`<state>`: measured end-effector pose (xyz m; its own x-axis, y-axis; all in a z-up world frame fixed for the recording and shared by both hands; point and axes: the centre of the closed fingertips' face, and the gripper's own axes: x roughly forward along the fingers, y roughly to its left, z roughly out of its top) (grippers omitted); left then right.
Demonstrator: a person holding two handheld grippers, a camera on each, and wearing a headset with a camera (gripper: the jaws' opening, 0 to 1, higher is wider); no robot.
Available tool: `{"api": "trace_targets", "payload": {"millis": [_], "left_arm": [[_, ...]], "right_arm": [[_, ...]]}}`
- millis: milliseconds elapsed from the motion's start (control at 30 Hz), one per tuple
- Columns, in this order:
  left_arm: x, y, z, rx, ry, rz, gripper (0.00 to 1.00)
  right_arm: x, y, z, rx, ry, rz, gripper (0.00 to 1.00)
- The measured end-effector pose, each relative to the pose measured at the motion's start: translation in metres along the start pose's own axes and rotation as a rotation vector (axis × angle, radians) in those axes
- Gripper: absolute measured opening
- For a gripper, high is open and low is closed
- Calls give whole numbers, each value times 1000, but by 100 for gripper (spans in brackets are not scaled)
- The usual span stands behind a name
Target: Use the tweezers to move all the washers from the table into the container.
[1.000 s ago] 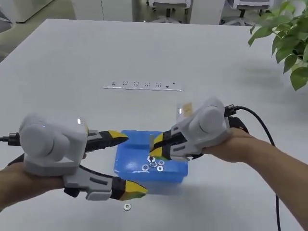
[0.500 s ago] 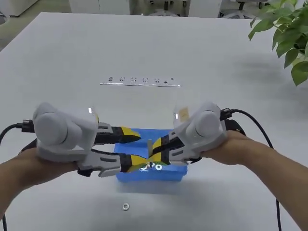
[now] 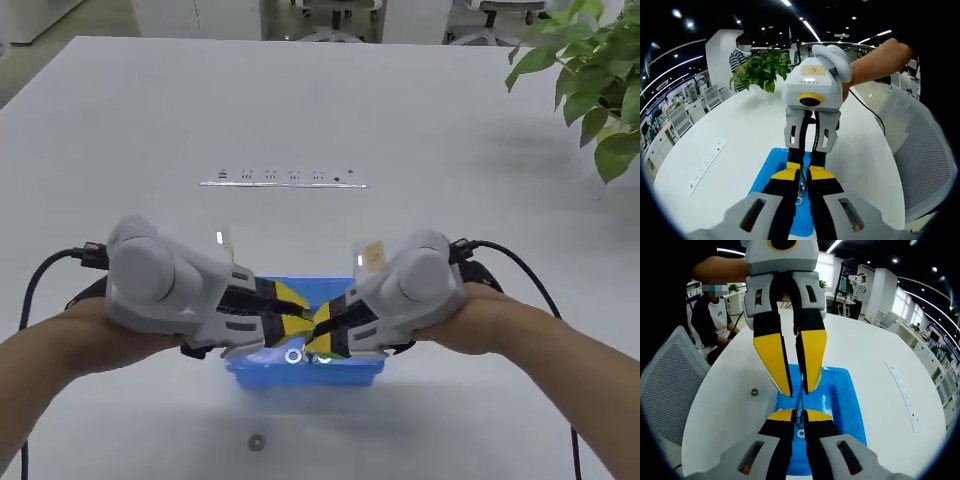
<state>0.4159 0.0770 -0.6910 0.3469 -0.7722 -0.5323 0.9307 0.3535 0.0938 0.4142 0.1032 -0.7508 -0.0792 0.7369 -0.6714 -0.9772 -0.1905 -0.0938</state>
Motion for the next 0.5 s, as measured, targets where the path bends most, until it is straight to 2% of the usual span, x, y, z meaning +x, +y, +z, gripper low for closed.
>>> {"api": "trace_targets", "payload": {"millis": [67, 500], "left_arm": [[1, 0, 0, 9, 5, 1, 7], [0, -3, 1, 41, 20, -26, 6]], "right_arm": [[0, 1, -1, -4, 0, 4, 9], [-1, 2, -1, -17, 6, 3, 10]]}}
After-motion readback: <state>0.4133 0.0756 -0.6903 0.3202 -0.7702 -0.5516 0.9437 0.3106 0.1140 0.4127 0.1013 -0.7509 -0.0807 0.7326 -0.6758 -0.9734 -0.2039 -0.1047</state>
